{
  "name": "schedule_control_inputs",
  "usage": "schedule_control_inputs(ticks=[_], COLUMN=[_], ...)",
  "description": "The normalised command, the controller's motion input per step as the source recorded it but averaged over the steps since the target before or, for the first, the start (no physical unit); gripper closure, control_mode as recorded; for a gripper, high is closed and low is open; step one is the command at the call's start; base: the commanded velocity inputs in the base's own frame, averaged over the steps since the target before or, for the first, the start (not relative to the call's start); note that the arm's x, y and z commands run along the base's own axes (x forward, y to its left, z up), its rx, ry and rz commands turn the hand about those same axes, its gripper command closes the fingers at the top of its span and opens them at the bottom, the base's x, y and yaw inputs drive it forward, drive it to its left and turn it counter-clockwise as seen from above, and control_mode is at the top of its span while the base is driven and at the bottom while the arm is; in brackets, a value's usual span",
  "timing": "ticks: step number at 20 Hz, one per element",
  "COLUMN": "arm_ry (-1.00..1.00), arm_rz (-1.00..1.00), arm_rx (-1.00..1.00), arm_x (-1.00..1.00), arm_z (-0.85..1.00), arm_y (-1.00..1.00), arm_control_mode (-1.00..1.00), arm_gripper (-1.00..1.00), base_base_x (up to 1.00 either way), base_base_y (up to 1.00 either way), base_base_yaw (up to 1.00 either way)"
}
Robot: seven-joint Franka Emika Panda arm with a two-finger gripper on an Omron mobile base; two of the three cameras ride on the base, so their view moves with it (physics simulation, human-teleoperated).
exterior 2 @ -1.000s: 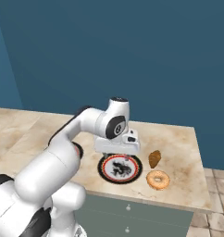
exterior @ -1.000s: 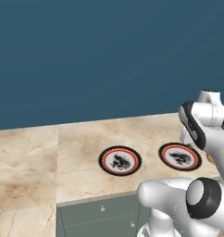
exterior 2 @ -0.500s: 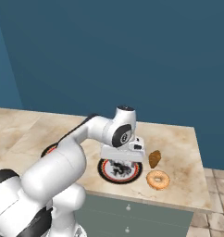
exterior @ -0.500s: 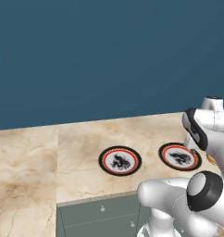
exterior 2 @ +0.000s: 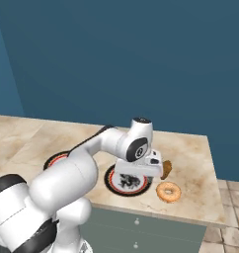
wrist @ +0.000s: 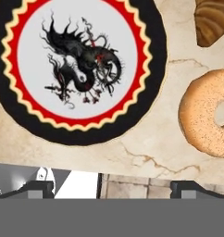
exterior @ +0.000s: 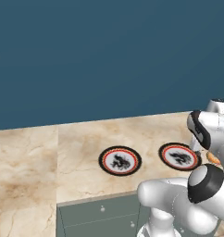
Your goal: Place the pastries on the plates.
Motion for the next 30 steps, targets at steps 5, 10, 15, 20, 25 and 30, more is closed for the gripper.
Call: schedule_control_inputs(ticks=[5,10,15,20,25,30], arm_ry=[0.0,0.0,0.0,0.0,0.0,0.0], arm_rz=[0.0,0.0,0.0,0.0,0.0,0.0], arm_rx=[0.0,0.0,0.0,0.0,0.0,0.0], arm_x=[0.0,0.0,0.0,0.0,0.0,0.05], arm_z=[-0.09,-0.08,-0.09,-0.07,-0.07,-0.13], arm_y=[-0.31,-0.28,-0.29,-0.25,-0.17,0.0], arm_control_mode=[-1.0,-1.0,-1.0,-1.0,-1.0,-1.0], arm_gripper=[-1.0,-1.0,-1.0,-1.0,-1.0,-1.0], base_base_x=[0.0,0.0,0.0,0.0,0.0,0.0], base_base_y=[0.0,0.0,0.0,0.0,0.0,0.0], base_base_yaw=[0.0,0.0,0.0,0.0,0.0,0.0])
